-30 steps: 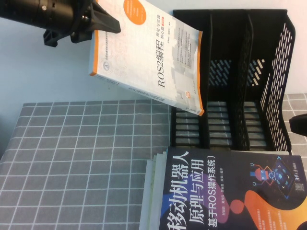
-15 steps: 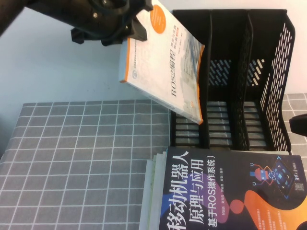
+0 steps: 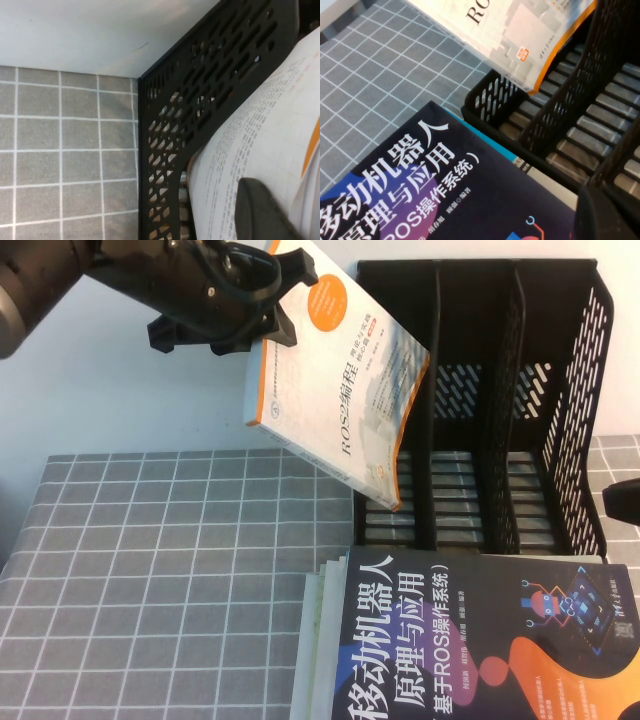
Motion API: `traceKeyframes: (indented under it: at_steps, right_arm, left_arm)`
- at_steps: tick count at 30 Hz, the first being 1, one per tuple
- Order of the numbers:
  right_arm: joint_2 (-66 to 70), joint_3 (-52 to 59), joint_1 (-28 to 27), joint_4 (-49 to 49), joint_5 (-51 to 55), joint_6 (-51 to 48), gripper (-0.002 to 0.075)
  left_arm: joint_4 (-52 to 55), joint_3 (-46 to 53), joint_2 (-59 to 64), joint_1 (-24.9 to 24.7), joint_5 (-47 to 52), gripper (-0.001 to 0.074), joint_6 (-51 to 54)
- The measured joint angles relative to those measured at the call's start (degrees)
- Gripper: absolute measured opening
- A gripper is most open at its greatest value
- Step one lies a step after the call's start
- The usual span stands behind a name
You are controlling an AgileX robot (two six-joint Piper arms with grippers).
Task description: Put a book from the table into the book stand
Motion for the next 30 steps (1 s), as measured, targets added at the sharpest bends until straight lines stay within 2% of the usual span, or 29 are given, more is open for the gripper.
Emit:
traceKeyframes:
  at_steps: [11,19,30]
  right_arm:
    - [0.0,0.0,0.0,0.0,-0.94,0.0,-0.0003]
    - [0.0,0.0,0.0,0.0,-2.18,0.0,-0.0003]
    - [0.0,0.0,0.0,0.0,-3.21,0.0,-0.0003]
  left_arm:
    - [-0.08,0.0,-0.47,-0.47,0.34,0.0102,-1.02]
    - [0.28,-4.65,-0.99,-0.47,2.56,0.0102,-1.21]
    - [3.62,-5.52,-0.22,-1.69,3.14,0.0102,-3.68]
